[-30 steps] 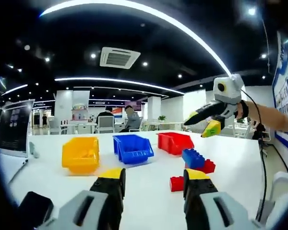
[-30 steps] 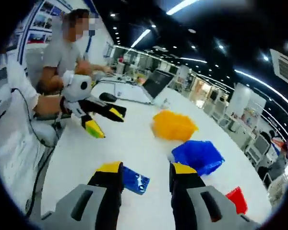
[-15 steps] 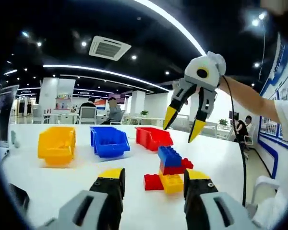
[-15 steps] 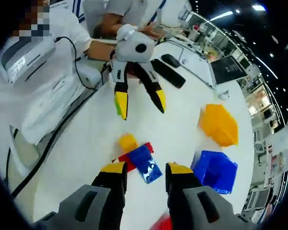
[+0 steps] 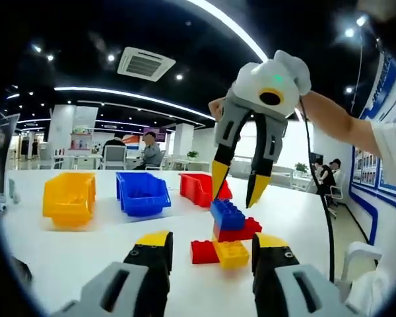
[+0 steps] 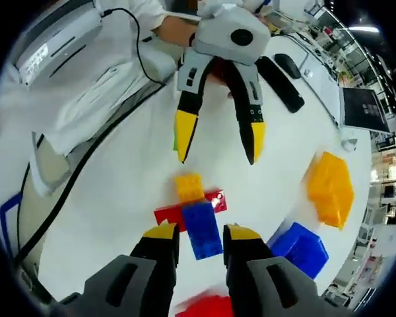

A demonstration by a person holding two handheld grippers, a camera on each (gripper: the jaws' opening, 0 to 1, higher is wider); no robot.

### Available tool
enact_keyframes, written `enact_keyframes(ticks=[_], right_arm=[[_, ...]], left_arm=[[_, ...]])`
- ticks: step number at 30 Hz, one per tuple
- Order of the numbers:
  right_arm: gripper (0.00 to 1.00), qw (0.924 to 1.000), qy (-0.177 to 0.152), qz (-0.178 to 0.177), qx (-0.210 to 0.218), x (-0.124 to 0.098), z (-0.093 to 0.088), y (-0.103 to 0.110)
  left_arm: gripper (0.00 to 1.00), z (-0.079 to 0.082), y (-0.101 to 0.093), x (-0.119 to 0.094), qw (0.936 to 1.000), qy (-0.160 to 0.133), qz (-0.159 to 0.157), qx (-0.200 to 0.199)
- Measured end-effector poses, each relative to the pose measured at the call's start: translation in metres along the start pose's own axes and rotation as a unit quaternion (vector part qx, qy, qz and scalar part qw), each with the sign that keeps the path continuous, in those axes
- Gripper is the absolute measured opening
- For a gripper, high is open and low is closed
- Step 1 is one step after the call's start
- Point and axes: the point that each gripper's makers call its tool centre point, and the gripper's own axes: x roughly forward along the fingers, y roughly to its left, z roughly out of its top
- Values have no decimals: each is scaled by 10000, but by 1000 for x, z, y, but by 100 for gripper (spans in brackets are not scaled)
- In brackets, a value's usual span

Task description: Take apart the toy blocks one by one and place each separated block into its matching bin, sorting the blocks by their type until all the connected pieces are disassembled and separated into the correct bins

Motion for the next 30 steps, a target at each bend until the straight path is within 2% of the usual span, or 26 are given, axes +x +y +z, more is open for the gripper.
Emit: enact_keyframes(ticks=[7,11,12,14,18,21,23,25,28,30], right_arm=[[30,9997,89,209,-79,11,-1,1],[24,9986,210,437,-194,20,-3,4],[23,9985,179,498,-133,19,-1,4],[23,9970,-9,435,635,20,4,0],[23,9946,-166,383,951,20,10,-3],[23,9908,-296,408,1257,21,16,-1],[23,9913,-303,413,1209,20,17,1],[23,9927,-296,438,1080,21,18,4],[23,9923,-332,437,1110,21,18,4],[22,9921,-359,454,1111,21,18,5]], left_arm=[[48,-4,-11,8,9998,89,-179,49],[48,-11,-13,8,9994,208,-227,128],[48,-11,-14,8,9994,207,-230,127],[48,-12,-13,7,9995,199,-201,140],[47,-18,-16,11,9990,291,-222,268],[42,-28,-18,18,9978,458,-274,400],[34,-38,-18,21,9969,608,-289,405],[27,-40,-15,21,9971,608,-241,399],[26,-40,-15,20,9975,603,-222,302],[25,-41,-16,20,9961,652,-256,542]])
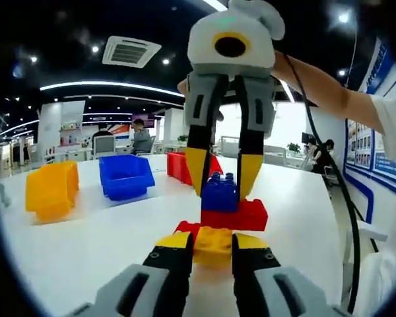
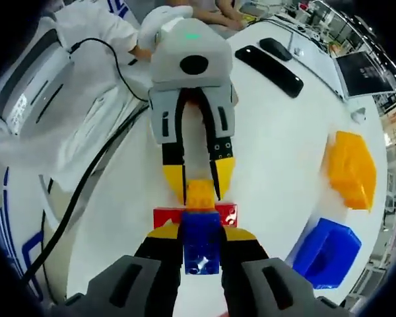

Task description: Take apart the toy blocks one by one and place each separated block into its matching bin, sorting the blocks by their type until all the connected pieces are disassembled and separated into the correct bins

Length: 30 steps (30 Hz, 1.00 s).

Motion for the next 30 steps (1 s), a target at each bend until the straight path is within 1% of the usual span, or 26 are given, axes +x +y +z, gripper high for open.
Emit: enact_keyframes(ticks=[2,5,9,12,14,15,16,17,19,20,21,22,23,24,25,26,27,29,30], right_arm=[[22,9999,-58,70,48,0,0,0],[22,9983,-202,314,445,0,1,6],[22,9968,-399,465,504,0,2,7],[22,9934,-620,658,700,-1,3,8],[22,9920,-737,689,754,0,3,8],[22,9922,-787,632,728,0,4,10],[23,9954,-716,496,404,0,3,11],[23,9977,-564,315,220,2,1,10],[24,9987,-361,352,21,7,-1,16],[24,9990,-299,276,165,7,0,15],[24,9990,-201,322,229,7,1,18],[23,9990,-212,332,201,7,2,19],[23,9971,-185,470,578,8,1,22],[23,9919,-207,761,998,10,1,29],[23,9860,-204,929,1367,10,-1,32],[23,9857,-334,973,1332,10,0,29],[23,9851,-524,1004,1292,9,2,27],[23,9762,-895,1210,1561,7,3,27],[23,9722,-1079,1303,1617,6,4,27]], left_arm=[[24,0,0,0,10000,29,-15,34],[24,-1,-3,0,9998,85,-171,64],[24,-2,-4,0,9996,106,-192,157],[24,-2,-6,-1,9994,64,-224,241],[24,-2,-5,-1,9993,55,-207,304],[24,-2,-5,-2,9993,51,-202,297],[24,-2,-5,-2,9995,26,-224,238],[24,-1,-5,-2,9995,26,-224,208],[24,0,-7,2,9996,49,-212,194],[25,0,-8,3,9995,70,-244,190],[25,0,-9,3,9994,90,-261,205],[25,0,-10,3,9993,99,-256,253],[25,0,-12,3,9989,108,-282,367],[25,-3,-22,3,9976,153,-509,433],[24,-2,-21,3,9966,126,-460,668],[24,-2,-20,2,9954,165,-350,874],[24,-3,-21,1,9952,197,-329,902],[24,-4,-21,-2,9944,203,-369,966],[24,-4,-21,-3,9939,200,-367,1023]])
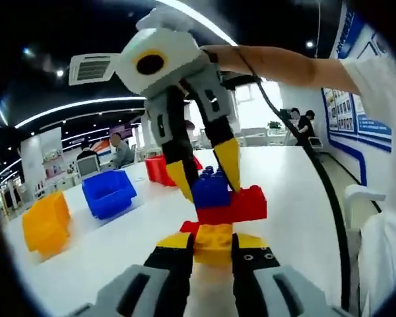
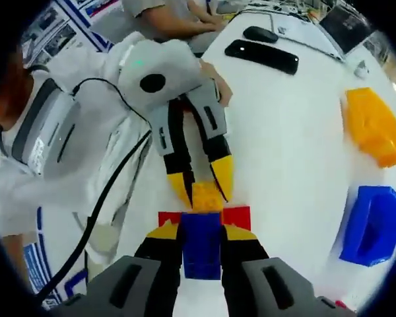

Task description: Take apart the toy blocks one by one and place each separated block into its matching bin, sorting the blocks by their type until all the connected pieces are disassembled and separated into the correct bins

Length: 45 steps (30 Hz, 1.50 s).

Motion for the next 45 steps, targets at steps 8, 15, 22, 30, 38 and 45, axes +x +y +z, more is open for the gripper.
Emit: enact_keyframes(ticks=[8,15,22,30,38,45], right_arm=[[23,9976,-443,-472,242,-11,-5,-23],[23,9970,-246,-733,-22,-7,-3,-16],[23,9958,-236,-840,270,-14,3,-18],[23,9827,-919,-1120,1157,-31,32,-23],[23,9614,-1208,-1562,1917,-39,36,-37],[23,9631,-1225,-1436,1920,-37,25,-33]], left_arm=[[25,-2,9,-3,9993,38,149,-342],[34,6,16,0,9932,-233,43,-1141],[57,23,11,1,9915,-403,93,-1233],[50,55,25,-8,9902,-676,1167,-365],[32,53,39,-18,9786,-377,2016,-163],[24,50,34,-21,9830,-343,1803,42]])
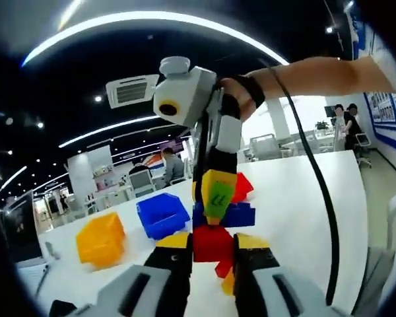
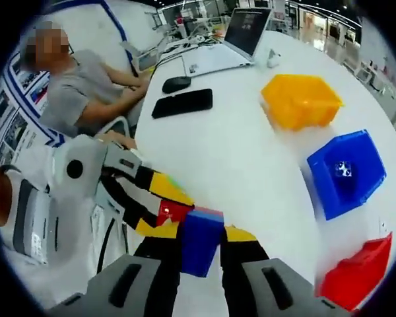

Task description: Take apart the toy blocks one by one and place each separated block into its matching bin, sorting the blocks by their type until all the connected pieces are disassembled and separated into the correct bins

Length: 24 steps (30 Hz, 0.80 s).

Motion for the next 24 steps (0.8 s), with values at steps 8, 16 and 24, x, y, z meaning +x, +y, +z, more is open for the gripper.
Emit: enact_keyframes(ticks=[8,16,24], right_arm=[[22,9883,-981,705,936,-9,20,0],[22,9738,-1535,870,1431,-22,26,0],[22,9857,-1190,-38,1193,-28,5,-30]], left_arm=[[22,20,16,-10,9968,-417,399,551],[23,11,25,-15,9968,-527,340,493],[24,12,37,-14,9903,-663,-91,-1215]])
